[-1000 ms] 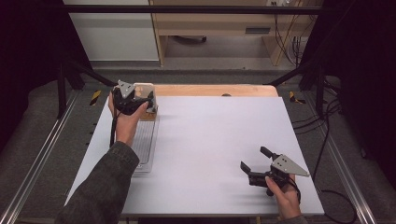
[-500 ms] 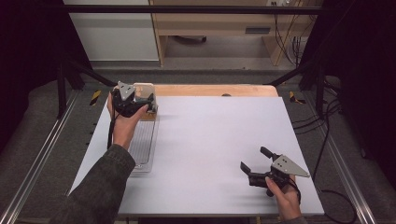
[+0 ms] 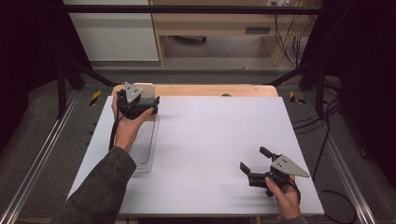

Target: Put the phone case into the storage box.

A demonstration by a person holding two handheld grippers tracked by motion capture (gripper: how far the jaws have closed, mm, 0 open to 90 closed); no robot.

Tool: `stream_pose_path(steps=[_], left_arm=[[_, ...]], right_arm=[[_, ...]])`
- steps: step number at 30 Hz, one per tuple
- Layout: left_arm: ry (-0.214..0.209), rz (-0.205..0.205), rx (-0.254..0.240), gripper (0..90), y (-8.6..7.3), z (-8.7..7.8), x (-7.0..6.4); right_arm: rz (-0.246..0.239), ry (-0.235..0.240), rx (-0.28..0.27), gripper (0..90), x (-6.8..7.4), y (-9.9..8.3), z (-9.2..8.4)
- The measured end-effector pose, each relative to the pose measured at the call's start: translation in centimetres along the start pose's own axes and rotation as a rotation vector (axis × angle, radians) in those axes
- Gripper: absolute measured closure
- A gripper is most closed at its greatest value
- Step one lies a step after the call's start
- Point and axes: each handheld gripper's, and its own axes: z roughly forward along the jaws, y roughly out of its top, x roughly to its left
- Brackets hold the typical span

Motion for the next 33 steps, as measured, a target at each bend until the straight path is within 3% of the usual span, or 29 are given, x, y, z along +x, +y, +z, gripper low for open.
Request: stream_pose_path(steps=[6,10,26,33], left_arm=[[-0.022,0.007,0.001,3.4,0.4,-0.2,-0.4],[-0.034,0.047,-0.008,3.4,0.8,-0.2,-0.9],[-0.105,0.083,-0.007,3.4,1.4,-0.5,-3.1],[-0.129,0.119,-0.010,3.4,1.4,-0.7,-4.1]], right_arm=[[0.005,0.004,0.006,2.5,0.1,-0.1,0.1],[0.002,0.009,0.011,2.5,0.1,-0.2,0.1],[0.002,0.001,0.015,2.5,0.0,-0.3,0.0],[0.007,0.001,0.018,2.5,0.0,-0.5,0.1]])
